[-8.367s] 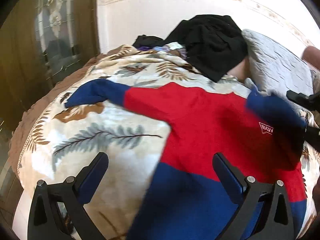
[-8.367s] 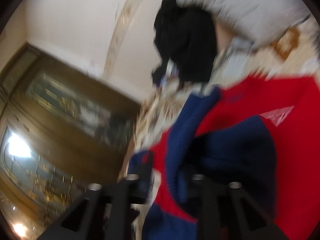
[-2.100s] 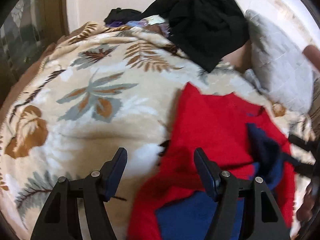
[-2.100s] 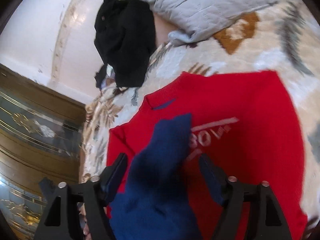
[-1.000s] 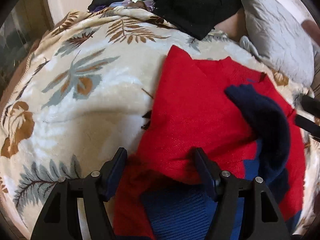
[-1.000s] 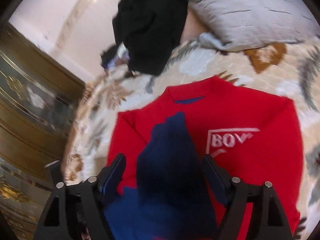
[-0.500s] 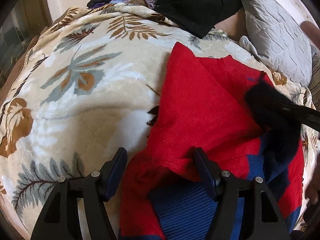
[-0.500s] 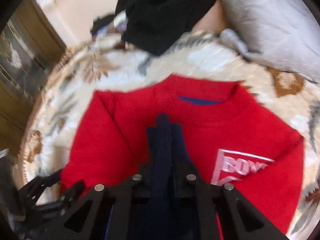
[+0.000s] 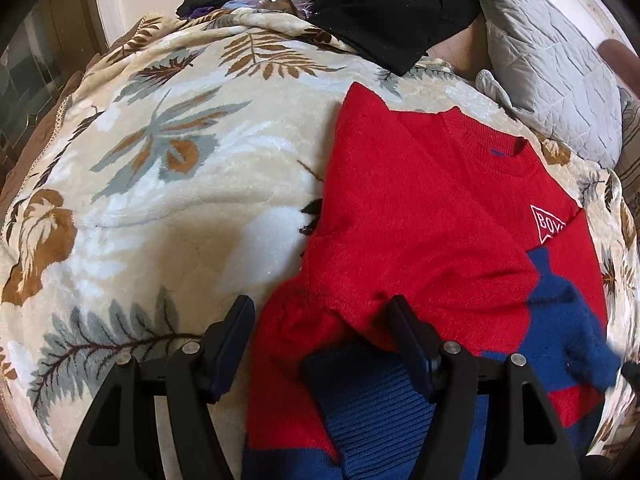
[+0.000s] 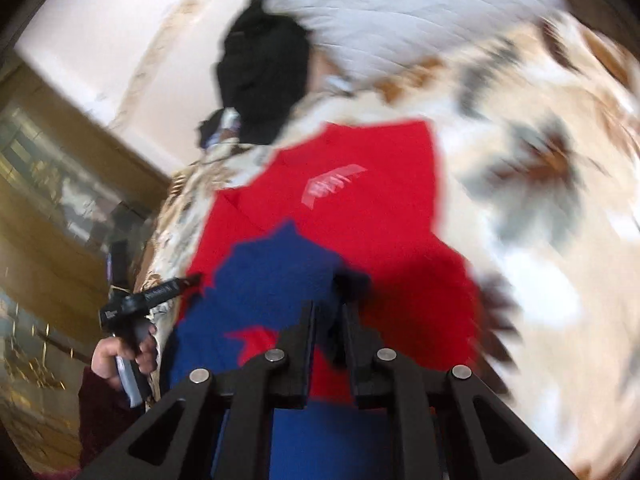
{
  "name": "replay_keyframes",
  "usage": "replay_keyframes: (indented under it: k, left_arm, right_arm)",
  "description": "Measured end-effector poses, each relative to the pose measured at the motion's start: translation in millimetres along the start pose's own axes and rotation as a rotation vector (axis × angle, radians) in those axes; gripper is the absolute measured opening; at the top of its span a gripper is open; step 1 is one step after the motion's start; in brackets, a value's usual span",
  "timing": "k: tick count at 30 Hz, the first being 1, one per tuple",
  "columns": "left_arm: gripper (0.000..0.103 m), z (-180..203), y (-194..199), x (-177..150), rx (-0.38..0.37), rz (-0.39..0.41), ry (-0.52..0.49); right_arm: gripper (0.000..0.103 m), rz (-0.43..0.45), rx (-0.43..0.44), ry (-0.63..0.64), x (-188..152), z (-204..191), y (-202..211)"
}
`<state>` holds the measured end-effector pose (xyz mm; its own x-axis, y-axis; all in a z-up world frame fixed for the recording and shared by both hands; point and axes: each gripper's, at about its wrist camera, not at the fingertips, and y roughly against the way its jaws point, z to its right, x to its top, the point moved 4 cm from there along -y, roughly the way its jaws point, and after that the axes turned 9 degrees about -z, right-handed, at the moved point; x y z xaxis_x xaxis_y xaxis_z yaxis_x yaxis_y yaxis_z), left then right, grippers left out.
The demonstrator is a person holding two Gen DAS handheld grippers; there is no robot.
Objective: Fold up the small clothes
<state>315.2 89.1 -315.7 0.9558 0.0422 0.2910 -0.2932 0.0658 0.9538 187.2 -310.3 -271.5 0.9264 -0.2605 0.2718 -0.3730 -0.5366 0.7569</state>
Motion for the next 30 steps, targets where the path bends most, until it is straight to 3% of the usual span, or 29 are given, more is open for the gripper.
replay_keyframes:
  k: [1, 2, 3, 4, 5, 7, 10, 13, 16, 18, 20, 25, 27, 30]
  left_arm:
    - [0.07, -0.8, 0.6, -0.5, 0.004, 0.0, 0.003]
    - [0.07, -1.4, 1.7, -0.9, 0.006, 0.001, 0.005]
    - [0.07, -1.4, 2.8, -1.1, 0.007, 0.004, 0.007]
    - [0.07, -1.3, 4.2, -1.3, 0.007, 0.007, 0.008]
    - [0.07, -1.3, 5.5, -1.6, 0.008, 0.011, 0.009]
    - [0.07, -1.0, 6.8, -2.4, 0.01, 0.014, 0.009]
    - [0.07, -1.0, 8.3, -3.9, 0.018, 0.02, 0.004]
    - [0.07, -3.1, 11.0, -3.6, 0.021, 0.03, 0.007]
    - [0.07, -5.7, 14.0, -2.4, 0.014, 0.038, 0.013]
    - [0.07, -7.7, 15.5, -1.4, 0.013, 0.042, 0.017]
    - [0.07, -10.8, 17.4, -0.3, 0.012, 0.047, 0.029]
    - [0.07, -17.4, 26.8, 2.8, 0.011, 0.082, 0.054]
    - [0.07, -14.9, 32.0, 3.5, -0.001, 0.103, 0.049]
    - [0.07, -1.4, 40.0, 2.3, -0.026, 0.139, 0.002]
  right_arm:
    - [0.027, 0.008, -0.005, -0.032, -2.9, 6.7, 7.2]
    - [0.039, 0.011, -0.008, -0.051, -1.9, 10.2, 8.3]
    - [0.067, 0.016, -0.009, -0.074, 0.5, 11.1, 11.0]
    - [0.081, 0.027, -0.004, -0.084, 3.6, 10.0, 10.7]
    - [0.089, 0.056, 0.009, -0.087, 8.1, 5.7, 10.8]
    - [0.089, 0.076, 0.046, -0.04, 12.9, -10.2, 3.6]
    - [0.089, 0.012, -0.08, 0.001, 19.7, -22.8, -26.5]
    - [0.086, -0.034, -0.128, -0.023, 23.5, -23.1, -56.4]
    - [0.057, -0.111, -0.204, 0.044, 18.0, -39.3, -83.9]
    - [0.023, -0.123, -0.283, 0.163, 14.6, -57.5, -89.2]
    - [0.01, -0.111, -0.292, 0.209, 17.4, -70.3, -81.5]
    - [0.009, 0.014, -0.345, 0.29, 25.4, -93.6, -38.5]
    - [0.009, 0.012, -0.342, 0.231, 31.5, -79.6, -36.9]
    - [0.013, -0.062, -0.307, 0.075, 35.1, -40.9, -48.8]
